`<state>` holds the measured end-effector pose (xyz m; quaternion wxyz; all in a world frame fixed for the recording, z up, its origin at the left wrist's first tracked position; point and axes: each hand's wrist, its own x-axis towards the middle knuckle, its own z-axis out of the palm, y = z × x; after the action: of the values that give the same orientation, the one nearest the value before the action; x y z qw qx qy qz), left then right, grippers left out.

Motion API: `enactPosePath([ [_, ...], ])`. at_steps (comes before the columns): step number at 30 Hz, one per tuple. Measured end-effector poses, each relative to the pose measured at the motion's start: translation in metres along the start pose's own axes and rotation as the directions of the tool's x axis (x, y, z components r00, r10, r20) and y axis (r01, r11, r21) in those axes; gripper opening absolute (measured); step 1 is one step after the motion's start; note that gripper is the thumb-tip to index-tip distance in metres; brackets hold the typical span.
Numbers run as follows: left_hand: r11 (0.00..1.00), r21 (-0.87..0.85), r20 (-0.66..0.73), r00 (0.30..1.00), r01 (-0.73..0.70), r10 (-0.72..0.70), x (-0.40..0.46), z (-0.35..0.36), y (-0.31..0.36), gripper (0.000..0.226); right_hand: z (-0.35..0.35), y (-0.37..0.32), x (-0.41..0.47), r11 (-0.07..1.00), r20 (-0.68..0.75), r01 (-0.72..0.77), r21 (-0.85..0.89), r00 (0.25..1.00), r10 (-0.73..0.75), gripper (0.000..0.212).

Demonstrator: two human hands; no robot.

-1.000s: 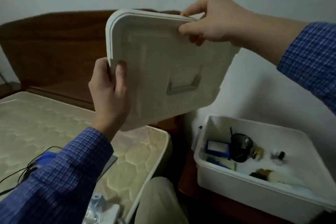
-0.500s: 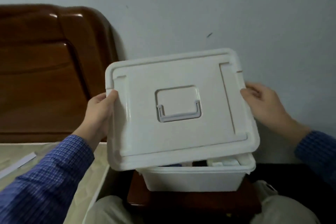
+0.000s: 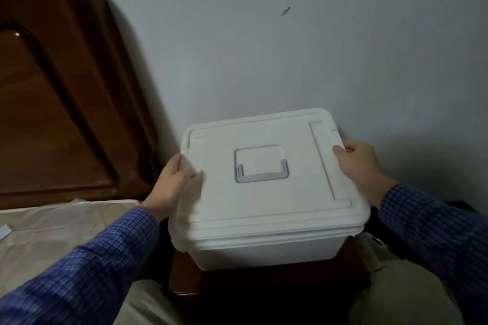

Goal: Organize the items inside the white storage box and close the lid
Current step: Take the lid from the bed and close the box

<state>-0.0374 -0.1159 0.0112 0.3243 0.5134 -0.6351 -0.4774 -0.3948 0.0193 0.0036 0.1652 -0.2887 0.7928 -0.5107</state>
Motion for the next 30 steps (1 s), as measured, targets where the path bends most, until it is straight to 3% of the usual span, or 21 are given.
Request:
enactPosePath([
  [3,1.000,0.008,0.024,1.000,0.005,-0.006,0.007,0.004,-0.004,0.024,0.013,0.008,0.012,0.996,0.024,-0.017,-0.090,1.000,0.019,0.025],
  [7,0.989,0.149,0.063,0.998,0.014,-0.023,0.013,0.016,-0.019,0.035,0.018,0.023,0.019,0.955,0.097,-0.021,-0.297,0.994,0.052,0.029],
  [12,0.897,0.426,0.035,0.992,-0.122,0.118,0.017,0.021,-0.031,0.023,0.019,0.032,0.009,0.884,0.262,0.108,-0.456,0.965,0.018,0.062],
  [17,0.791,0.584,0.044,0.980,-0.184,0.195,0.017,0.019,-0.039,0.018,0.020,0.035,0.003,0.818,0.337,0.252,-0.516,0.938,-0.076,0.035],
  [22,0.740,0.645,0.010,0.970,-0.191,0.241,0.015,0.014,-0.049,0.028,0.024,0.036,-0.007,0.824,0.388,0.304,-0.478,0.915,-0.112,0.035],
  [26,0.730,0.668,0.035,0.986,-0.144,0.162,0.016,0.017,-0.055,0.029,0.028,0.041,-0.004,0.761,0.394,0.315,-0.568,0.915,-0.085,0.059],
  [30,0.812,0.583,-0.085,0.992,-0.028,0.095,0.017,0.021,-0.053,0.040,0.030,0.048,-0.002,0.752,0.384,0.329,-0.570,0.917,-0.110,0.064],
])
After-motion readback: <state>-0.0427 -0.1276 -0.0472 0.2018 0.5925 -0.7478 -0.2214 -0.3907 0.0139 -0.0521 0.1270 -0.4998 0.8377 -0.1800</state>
